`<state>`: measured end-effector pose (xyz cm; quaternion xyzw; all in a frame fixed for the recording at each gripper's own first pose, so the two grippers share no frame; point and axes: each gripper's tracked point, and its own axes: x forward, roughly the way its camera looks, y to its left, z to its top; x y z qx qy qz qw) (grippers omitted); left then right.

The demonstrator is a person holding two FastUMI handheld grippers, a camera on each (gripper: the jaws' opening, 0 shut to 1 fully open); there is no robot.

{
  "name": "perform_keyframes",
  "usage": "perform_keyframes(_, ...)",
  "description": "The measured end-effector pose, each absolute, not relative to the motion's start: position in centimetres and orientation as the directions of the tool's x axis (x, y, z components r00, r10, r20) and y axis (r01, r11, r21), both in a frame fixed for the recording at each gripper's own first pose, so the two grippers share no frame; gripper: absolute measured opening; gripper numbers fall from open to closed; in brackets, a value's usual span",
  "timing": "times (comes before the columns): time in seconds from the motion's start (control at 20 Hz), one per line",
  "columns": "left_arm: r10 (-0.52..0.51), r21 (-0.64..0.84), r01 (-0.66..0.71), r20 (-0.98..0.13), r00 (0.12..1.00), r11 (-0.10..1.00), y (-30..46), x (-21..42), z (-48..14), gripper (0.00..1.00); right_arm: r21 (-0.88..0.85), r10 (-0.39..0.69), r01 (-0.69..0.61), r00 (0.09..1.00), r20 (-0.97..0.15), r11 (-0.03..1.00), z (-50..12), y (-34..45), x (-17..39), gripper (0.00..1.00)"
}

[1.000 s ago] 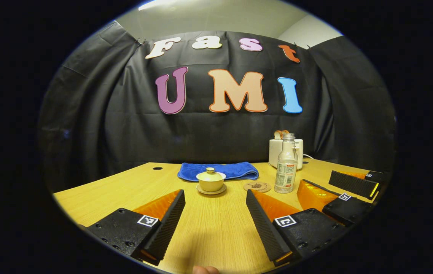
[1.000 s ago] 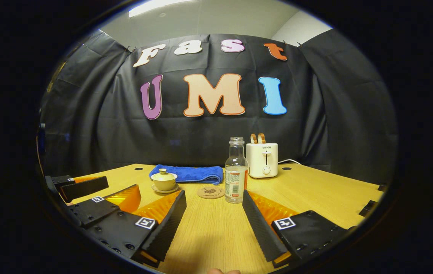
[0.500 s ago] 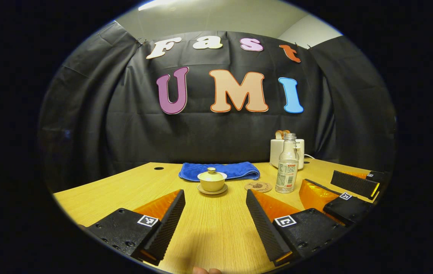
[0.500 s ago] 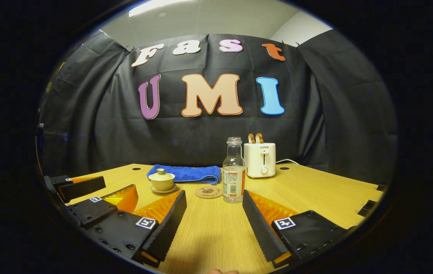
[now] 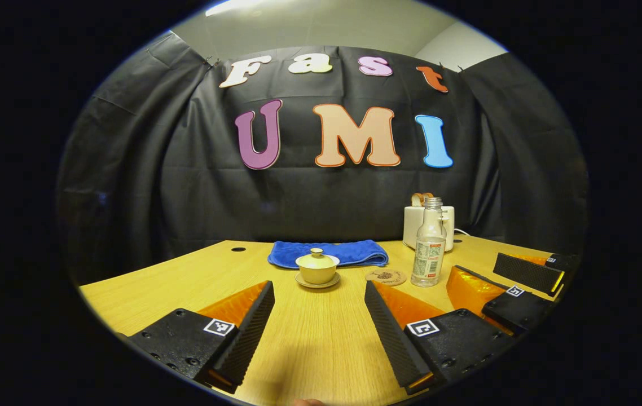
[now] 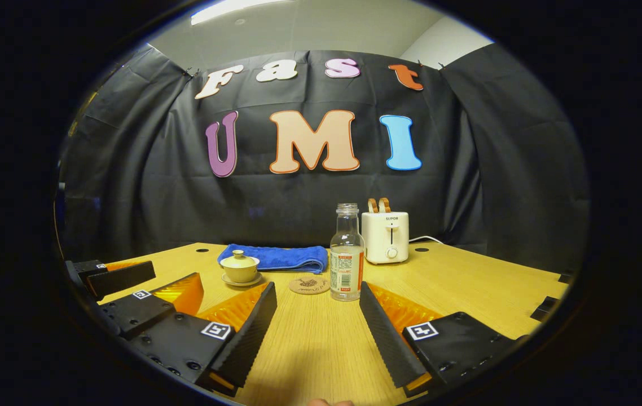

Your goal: Open the teacup lid with one hand, grasp the water bottle and pour water into the teacup with the other hand; after pouring, place the water bottle on the coaster and then close the teacup lid.

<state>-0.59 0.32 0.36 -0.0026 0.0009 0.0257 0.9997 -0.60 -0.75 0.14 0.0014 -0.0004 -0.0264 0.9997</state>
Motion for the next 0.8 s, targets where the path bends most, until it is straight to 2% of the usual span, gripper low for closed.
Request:
perform_keyframes(0.45, 0.033, -0.004, -0.033, 0.005, 0.999, 0.999, 0.1, -0.3, 0.5, 0.94, 0.003, -0.037, 0.037, 0.999, 0.001, 0.999, 0.3, -1.0, -0.5, 0.96)
perform_keyframes(0.8, 0.021, -0.003, -0.021, 0.002, 1.0, 1.0, 1.3, 3.9, 0.5, 0.94, 0.002, -0.078, 0.078, 0.997, 0.002, 0.997, 0.2, -4.1, 0.9, 0.96)
